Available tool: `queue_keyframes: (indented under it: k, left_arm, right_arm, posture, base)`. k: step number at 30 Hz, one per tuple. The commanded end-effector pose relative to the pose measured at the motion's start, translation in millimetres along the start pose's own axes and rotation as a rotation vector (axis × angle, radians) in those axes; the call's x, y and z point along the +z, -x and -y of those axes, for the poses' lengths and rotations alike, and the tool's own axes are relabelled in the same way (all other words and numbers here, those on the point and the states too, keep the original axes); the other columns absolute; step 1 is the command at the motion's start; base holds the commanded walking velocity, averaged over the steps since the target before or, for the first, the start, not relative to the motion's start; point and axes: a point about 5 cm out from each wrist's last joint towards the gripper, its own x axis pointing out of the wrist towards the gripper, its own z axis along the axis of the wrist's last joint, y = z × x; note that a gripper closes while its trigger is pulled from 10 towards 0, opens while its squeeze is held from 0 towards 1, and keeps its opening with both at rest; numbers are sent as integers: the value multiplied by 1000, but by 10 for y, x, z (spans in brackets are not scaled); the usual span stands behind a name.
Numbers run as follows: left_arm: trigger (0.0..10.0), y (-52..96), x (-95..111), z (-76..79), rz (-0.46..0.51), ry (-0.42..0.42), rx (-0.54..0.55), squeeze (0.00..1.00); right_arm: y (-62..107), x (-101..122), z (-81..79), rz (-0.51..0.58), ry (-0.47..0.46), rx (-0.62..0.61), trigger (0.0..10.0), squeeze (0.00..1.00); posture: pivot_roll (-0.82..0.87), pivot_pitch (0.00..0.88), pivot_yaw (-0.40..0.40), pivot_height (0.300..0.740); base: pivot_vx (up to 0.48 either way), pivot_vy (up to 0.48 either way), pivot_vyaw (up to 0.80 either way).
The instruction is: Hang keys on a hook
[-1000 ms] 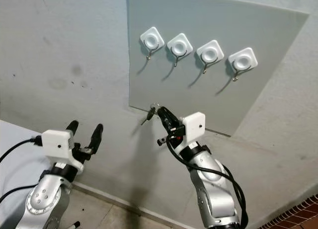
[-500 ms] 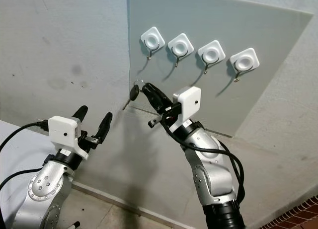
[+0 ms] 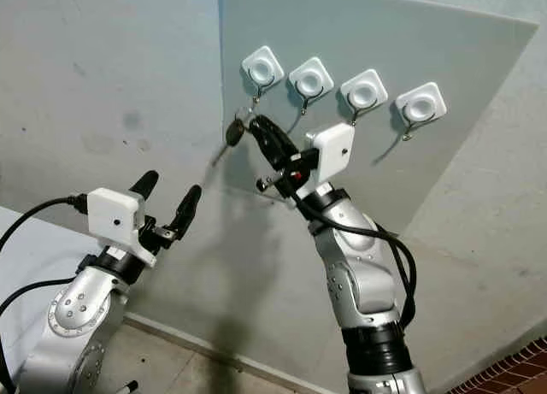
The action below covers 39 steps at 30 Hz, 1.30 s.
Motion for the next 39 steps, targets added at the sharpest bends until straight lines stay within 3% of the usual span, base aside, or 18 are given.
queue_keyframes:
  k: [1,14,28,37,38,39]
  left_arm:
    - [10000,-31,58,51,12,-17,-34,0]
    - [10000,-76,140,184,36,-39,-123,0]
    - [10000,-72,157,200,38,-44,-126,0]
    - [10000,-66,161,199,37,-42,-121,0]
    - [10000,-63,158,196,36,-40,-115,0]
    - [10000,-60,156,190,34,-41,-109,0]
  right_arm:
    - [-19,24,37,14,-3,-16,10000,0]
    - [-54,63,78,31,-11,-35,10000,0]
    - [-80,46,96,-10,-119,-85,10000,0]
    - [-76,40,101,-18,-133,-94,10000,0]
    - [-55,33,95,-7,-161,-85,10000,1000]
    - [-35,25,90,-8,-137,-78,10000,1000]
  posture:
    - [10,0,-76,740]
    - [-1,0,-71,740]
    - [1,0,-78,740]
    - [3,0,-80,740]
    - [5,0,-82,740]
    - [5,0,-82,740]
  base:
    - [0,0,0]
    - [0,0,0]
    - [0,0,0]
    - [0,0,0]
    - [0,0,0]
    - [0,0,0]
